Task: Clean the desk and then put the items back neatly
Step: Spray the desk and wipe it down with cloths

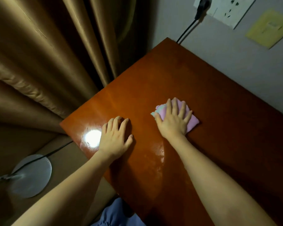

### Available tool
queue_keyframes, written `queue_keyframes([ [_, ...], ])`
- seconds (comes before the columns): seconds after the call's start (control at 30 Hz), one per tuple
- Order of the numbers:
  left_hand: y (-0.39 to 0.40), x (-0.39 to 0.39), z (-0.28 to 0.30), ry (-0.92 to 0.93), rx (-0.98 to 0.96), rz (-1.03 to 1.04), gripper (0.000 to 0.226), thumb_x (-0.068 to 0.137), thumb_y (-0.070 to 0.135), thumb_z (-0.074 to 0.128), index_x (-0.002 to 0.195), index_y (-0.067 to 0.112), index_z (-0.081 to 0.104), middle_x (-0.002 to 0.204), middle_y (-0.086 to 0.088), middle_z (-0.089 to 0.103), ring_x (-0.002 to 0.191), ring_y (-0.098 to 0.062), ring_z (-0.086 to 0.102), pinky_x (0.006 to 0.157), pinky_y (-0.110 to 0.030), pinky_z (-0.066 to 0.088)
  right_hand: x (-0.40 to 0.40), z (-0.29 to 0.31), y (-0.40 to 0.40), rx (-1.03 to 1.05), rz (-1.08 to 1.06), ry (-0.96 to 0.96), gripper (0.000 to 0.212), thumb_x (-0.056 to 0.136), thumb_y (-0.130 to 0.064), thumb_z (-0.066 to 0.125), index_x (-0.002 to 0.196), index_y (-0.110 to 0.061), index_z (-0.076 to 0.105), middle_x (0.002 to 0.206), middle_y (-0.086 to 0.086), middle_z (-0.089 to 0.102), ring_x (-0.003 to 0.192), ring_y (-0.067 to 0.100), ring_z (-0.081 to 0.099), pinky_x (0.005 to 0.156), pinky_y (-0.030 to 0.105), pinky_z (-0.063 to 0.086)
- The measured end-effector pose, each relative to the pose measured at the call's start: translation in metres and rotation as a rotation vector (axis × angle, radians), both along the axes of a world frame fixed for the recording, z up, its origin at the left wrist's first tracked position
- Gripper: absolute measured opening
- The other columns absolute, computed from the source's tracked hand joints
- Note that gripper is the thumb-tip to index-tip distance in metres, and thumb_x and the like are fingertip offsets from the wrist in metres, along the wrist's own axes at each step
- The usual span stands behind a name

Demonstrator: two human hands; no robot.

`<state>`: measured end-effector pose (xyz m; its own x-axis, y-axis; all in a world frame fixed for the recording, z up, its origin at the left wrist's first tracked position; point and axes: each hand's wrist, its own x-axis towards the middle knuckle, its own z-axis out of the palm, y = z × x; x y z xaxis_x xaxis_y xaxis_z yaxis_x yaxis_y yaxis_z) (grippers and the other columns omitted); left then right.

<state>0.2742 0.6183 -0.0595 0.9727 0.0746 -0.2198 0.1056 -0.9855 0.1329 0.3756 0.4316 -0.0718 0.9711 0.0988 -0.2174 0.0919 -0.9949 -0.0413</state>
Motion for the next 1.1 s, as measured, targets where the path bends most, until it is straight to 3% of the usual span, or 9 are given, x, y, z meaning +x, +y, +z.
queue_keyframes([
  [0.1,0.004,-0.011,0.003,0.02,0.012,-0.003,0.073,0.082,0.058,0.026,0.14,0.015,0.041,0.141,-0.014,0.04,0.131,-0.032,0.036,0.104,-0.046,0.032,-0.042,-0.001,0.013,0.01,0.189,0.006,0.079,0.091,-0.066,0.025,0.153,-0.02,0.007,0.161,0.004,0.003,0.146,0.034,-0.003,0.113,0.058,0.002],
  [0.27,-0.007,-0.023,0.013,-0.005,-0.021,-0.033,0.071,0.079,0.055,0.025,0.133,0.015,0.048,0.133,-0.015,0.047,0.124,-0.034,0.043,0.098,-0.047,0.038,-0.097,-0.006,-0.04,-0.022,0.421,0.036,0.075,0.085,-0.067,0.028,0.144,-0.021,0.039,0.152,-0.001,0.035,0.142,0.029,0.025,0.109,0.056,0.023],
  [0.43,-0.01,-0.039,0.016,-0.05,-0.042,-0.067,0.068,0.084,0.055,0.027,0.137,0.016,0.044,0.138,-0.013,0.044,0.128,-0.032,0.041,0.1,-0.044,0.036,-0.07,-0.003,-0.061,-0.032,0.146,0.017,0.085,0.08,-0.069,0.005,0.152,-0.026,0.012,0.16,-0.004,0.008,0.147,0.026,0.0,0.114,0.053,0.0],
  [0.57,0.01,-0.058,0.012,0.001,-0.027,-0.023,0.066,0.089,0.055,0.028,0.146,0.021,0.024,0.15,-0.007,0.025,0.139,-0.025,0.021,0.111,-0.041,0.02,-0.055,-0.002,-0.01,-0.012,-0.096,0.012,0.077,0.092,-0.065,0.017,0.152,-0.02,0.001,0.161,0.004,-0.001,0.146,0.034,-0.006,0.114,0.061,0.003],
  [0.67,0.027,-0.072,0.01,0.0,0.014,0.044,0.061,0.093,0.05,0.039,0.145,0.02,0.026,0.148,-0.008,0.027,0.138,-0.026,0.023,0.111,-0.043,0.02,-0.074,-0.003,0.031,0.005,0.034,0.009,0.079,0.092,-0.066,0.018,0.152,-0.018,0.0,0.16,0.005,-0.003,0.145,0.036,-0.007,0.111,0.062,0.0],
  [0.77,0.033,-0.083,0.015,0.016,0.06,0.036,0.063,0.086,0.051,0.033,0.136,0.015,0.044,0.136,-0.013,0.045,0.127,-0.031,0.042,0.103,-0.048,0.033,-0.114,-0.001,0.046,0.016,0.206,0.05,0.08,0.089,-0.066,0.014,0.153,-0.019,0.002,0.16,0.006,-0.003,0.145,0.036,-0.007,0.111,0.061,-0.001],
  [0.83,0.032,-0.084,0.021,-0.003,0.052,0.015,0.064,0.08,0.051,0.034,0.127,0.013,0.053,0.126,-0.015,0.054,0.117,-0.034,0.051,0.095,-0.049,0.041,-0.139,0.001,0.033,0.006,0.356,0.069,0.081,0.087,-0.067,0.016,0.152,-0.019,0.017,0.159,0.006,0.012,0.146,0.036,0.006,0.11,0.063,0.01],
  [0.93,0.023,-0.078,0.029,-0.041,0.03,-0.033,0.058,0.087,0.047,0.046,0.134,0.015,0.047,0.137,-0.014,0.046,0.127,-0.032,0.042,0.101,-0.048,0.035,-0.153,-0.001,-0.011,-0.042,0.412,0.079,0.078,0.089,-0.069,0.015,0.144,-0.02,0.04,0.151,0.002,0.036,0.139,0.032,0.031,0.102,0.064,0.031],
  [1.1,0.02,-0.08,0.028,-0.089,-0.003,-0.033,0.06,0.091,0.047,0.046,0.142,0.018,0.036,0.147,-0.01,0.033,0.136,-0.029,0.029,0.108,-0.045,0.024,-0.125,0.001,-0.028,-0.044,0.123,0.069,0.085,0.083,-0.073,0.006,0.153,-0.024,0.006,0.161,0.0,0.003,0.147,0.03,-0.002,0.112,0.06,0.004],
])
